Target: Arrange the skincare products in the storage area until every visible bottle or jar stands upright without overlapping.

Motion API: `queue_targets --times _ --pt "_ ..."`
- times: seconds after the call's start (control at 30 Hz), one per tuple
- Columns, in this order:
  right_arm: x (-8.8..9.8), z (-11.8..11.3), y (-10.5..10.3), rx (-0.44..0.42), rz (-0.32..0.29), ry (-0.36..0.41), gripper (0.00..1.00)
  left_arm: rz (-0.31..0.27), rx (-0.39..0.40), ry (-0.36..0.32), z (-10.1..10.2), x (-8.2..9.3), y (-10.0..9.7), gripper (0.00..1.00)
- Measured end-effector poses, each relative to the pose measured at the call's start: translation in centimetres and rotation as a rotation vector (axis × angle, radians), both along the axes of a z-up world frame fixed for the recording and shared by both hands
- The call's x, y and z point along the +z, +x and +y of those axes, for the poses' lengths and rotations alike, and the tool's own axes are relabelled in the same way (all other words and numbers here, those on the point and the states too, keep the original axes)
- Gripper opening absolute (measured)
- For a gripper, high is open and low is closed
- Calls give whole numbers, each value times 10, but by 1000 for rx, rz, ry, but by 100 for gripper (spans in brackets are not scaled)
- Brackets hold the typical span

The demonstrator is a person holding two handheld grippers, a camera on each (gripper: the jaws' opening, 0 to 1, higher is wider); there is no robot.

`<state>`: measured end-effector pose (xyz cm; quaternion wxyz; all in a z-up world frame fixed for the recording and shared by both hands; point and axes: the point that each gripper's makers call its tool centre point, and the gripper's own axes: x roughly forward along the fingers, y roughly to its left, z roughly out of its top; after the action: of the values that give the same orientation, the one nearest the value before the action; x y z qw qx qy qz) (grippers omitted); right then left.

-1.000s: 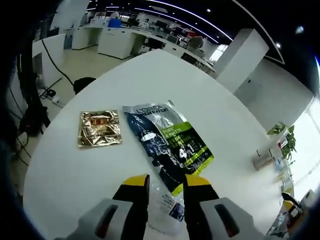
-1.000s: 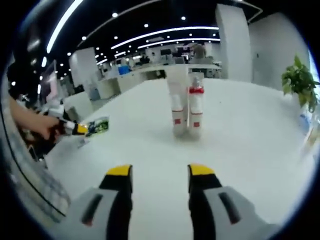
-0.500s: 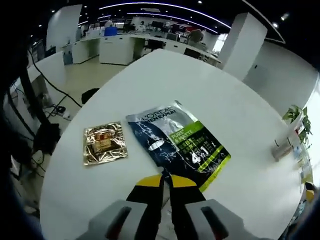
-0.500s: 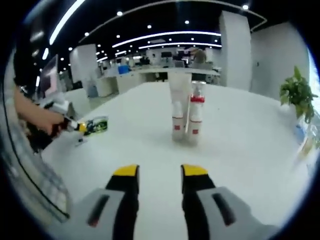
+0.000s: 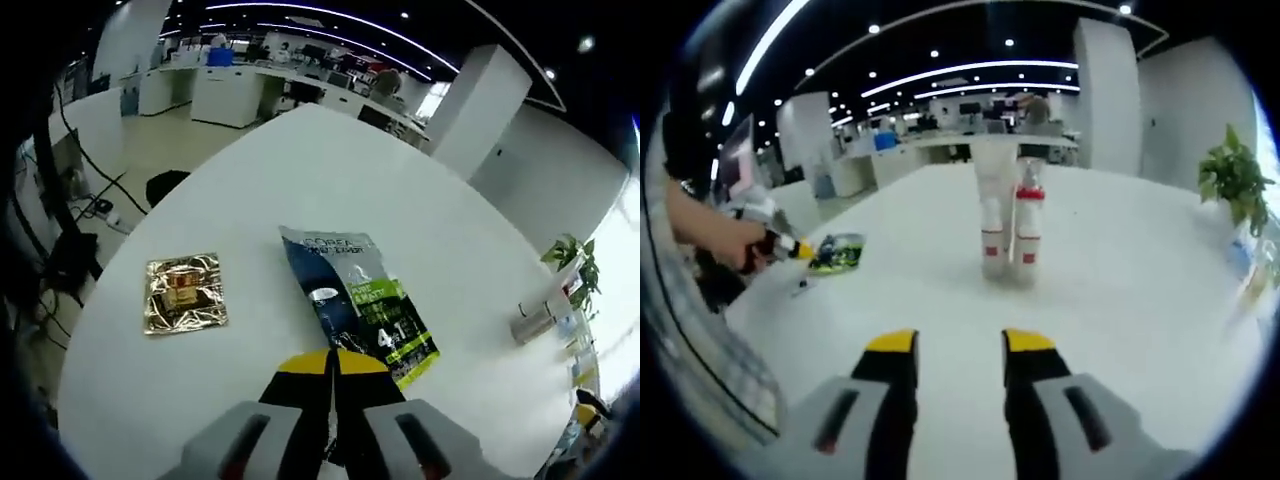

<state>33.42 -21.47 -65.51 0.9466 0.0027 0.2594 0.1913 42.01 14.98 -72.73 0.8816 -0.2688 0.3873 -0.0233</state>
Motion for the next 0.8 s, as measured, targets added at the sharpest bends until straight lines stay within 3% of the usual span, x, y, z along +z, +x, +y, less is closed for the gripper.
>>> queue_targets --times 0.13,0.23,0.47,0.53,0.6,0.67,0.73,0.8 --pt "1 11 -1 25 3 34 31 -38 -27 -78 -16 15 -1 0" --pt "-3 33 -6 124 25 46 32 -49 -38 -184 -35 25 -7 0" --pt "-7 79 -13 291 52 65 39 -49 -25 -309 -62 36 -24 0" --pt "-7 89 -9 334 34 56 42 -42 -20 -309 -65 35 -28 0" --pt "-6 95 -6 347 43 65 42 -16 36 -282 -57 29 -31 0" --pt "0 100 -1 350 34 90 42 4 69 -306 -54 23 -29 0" --pt "4 100 2 352 28 96 42 45 97 -215 -40 10 -29 0" --pt "4 97 1 352 29 91 42 61 92 -197 -39 4 -27 1"
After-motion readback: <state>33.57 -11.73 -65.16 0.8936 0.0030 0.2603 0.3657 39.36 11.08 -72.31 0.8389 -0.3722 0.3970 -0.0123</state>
